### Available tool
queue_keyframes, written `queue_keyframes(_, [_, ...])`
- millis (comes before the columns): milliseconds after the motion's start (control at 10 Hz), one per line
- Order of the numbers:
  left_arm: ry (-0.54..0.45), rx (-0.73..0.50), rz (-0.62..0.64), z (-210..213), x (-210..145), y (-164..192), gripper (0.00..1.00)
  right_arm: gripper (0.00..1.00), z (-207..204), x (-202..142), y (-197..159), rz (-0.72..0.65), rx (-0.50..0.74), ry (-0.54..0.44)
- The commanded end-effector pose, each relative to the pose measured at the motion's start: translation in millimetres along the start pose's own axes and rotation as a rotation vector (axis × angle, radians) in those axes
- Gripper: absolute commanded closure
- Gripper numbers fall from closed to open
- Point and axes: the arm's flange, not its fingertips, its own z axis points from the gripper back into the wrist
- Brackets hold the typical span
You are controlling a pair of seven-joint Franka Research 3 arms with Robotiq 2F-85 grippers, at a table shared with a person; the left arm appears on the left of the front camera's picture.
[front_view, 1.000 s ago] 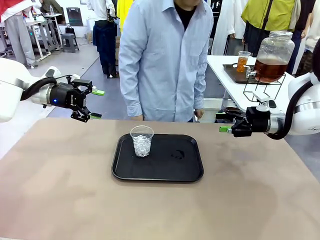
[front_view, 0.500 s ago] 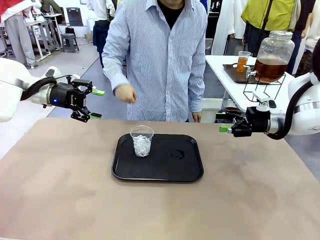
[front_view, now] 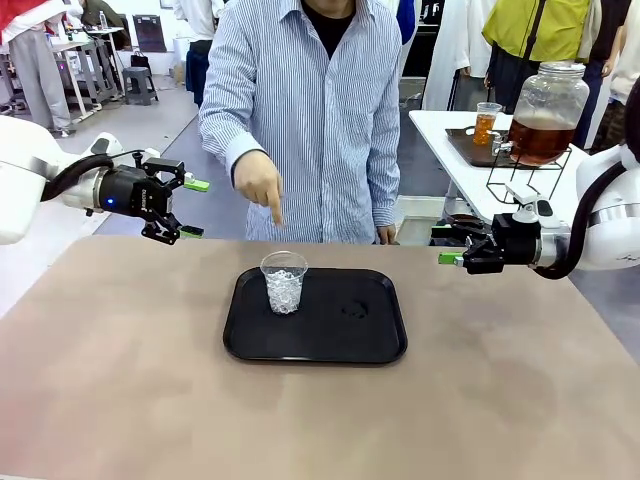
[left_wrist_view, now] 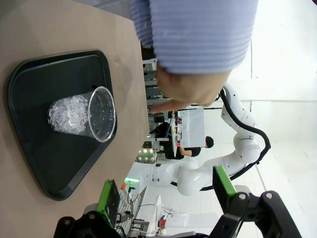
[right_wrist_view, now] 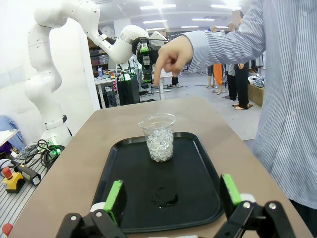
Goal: Pour the drink into the iced cup.
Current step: Pick up the iced cup indicated by the human and present it to them.
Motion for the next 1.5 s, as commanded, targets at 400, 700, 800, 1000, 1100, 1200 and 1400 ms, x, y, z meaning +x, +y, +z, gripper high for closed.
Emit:
queue_keyframes(400, [-0.008, 0.001, -0.015, 0, -5, -1, 0.0, 0.0, -2, 4, -1, -0.003, 0.007, 0.003])
queue_keyframes(700, [-0.008, 0.001, -0.015, 0, -5, -1, 0.0, 0.0, -2, 4, -1, -0.003, 0.007, 0.003])
queue_keyframes(800, [-0.008, 0.001, -0.015, 0, -5, -1, 0.0, 0.0, -2, 4, -1, -0.003, 0.007, 0.003])
queue_keyframes(1000, [-0.008, 0.001, -0.015, 0, -5, -1, 0.0, 0.0, -2, 4, -1, -0.003, 0.007, 0.003])
queue_keyframes(1100, [-0.008, 0.001, -0.015, 0, -5, -1, 0.0, 0.0, -2, 4, -1, -0.003, 0.007, 0.003])
queue_keyframes(1200, [0.0, 0.0, 0.0, 0, 0, 0, 0.0, 0.0, -2, 4, -1, -0.003, 0.007, 0.003])
queue_keyframes(1400, [-0.038, 0.02, -0.238, 4, 5, -10, 0.0, 0.0, -2, 4, -1, -0.003, 0.007, 0.003])
